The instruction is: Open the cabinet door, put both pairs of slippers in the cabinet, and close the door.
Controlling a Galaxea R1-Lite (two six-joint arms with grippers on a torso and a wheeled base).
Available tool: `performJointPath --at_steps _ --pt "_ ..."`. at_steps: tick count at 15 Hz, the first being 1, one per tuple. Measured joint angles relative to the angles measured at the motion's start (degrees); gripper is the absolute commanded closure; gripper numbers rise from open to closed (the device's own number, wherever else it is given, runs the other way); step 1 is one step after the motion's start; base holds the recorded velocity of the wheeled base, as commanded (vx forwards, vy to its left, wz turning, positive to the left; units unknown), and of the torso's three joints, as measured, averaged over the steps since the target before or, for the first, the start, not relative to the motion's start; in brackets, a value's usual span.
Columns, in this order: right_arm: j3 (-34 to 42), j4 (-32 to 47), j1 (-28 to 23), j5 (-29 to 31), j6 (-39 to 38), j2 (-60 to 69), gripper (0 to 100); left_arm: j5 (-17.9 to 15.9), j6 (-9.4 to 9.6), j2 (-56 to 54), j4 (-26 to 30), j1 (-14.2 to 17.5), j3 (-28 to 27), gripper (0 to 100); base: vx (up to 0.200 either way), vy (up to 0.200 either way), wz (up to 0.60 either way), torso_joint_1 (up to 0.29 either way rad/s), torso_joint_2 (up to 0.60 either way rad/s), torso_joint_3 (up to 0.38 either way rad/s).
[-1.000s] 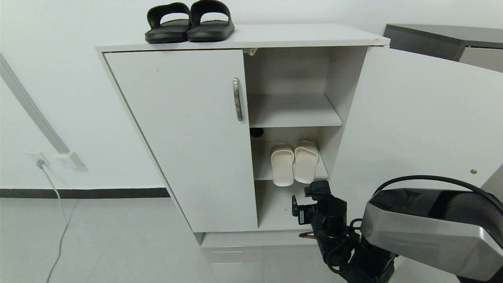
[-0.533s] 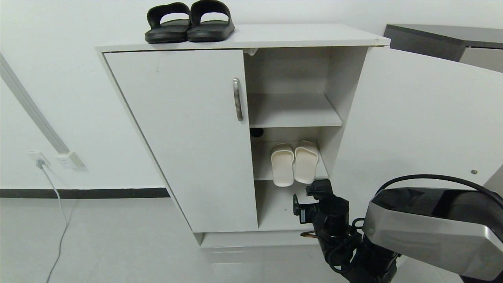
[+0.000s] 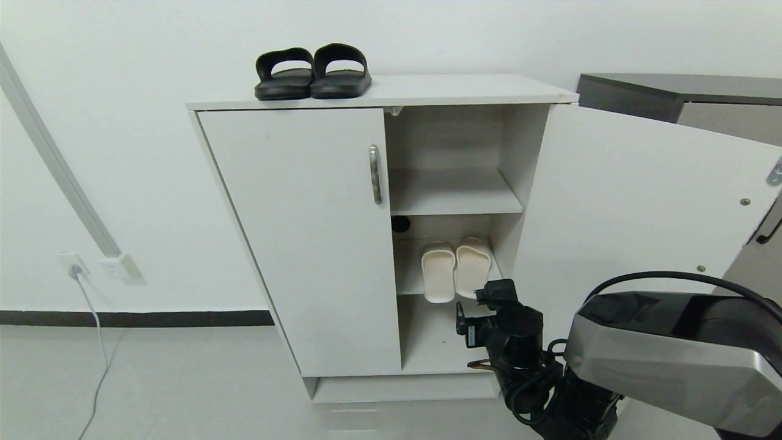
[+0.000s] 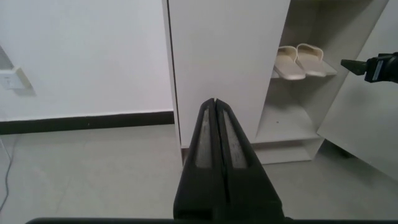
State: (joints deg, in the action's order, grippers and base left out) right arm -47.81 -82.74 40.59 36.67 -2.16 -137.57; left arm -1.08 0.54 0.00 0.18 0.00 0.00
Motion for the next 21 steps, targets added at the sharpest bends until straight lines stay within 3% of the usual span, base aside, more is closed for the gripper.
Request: performJointPath --at_steps 7,21 --pt "0.0 -0.04 0.09 0.06 0.22 0.0 0 -0.04 0.06 0.0 -0.02 0.0 0.0 100 0.0 0.0 0.0 0.0 0.0 0.009" --pt "0.1 -0.41 0.24 0.09 0.3 0.06 0 -0.06 0.0 0.0 0.0 0.0 0.0 100 0.0 0.2 0.0 0.004 0.0 0.003"
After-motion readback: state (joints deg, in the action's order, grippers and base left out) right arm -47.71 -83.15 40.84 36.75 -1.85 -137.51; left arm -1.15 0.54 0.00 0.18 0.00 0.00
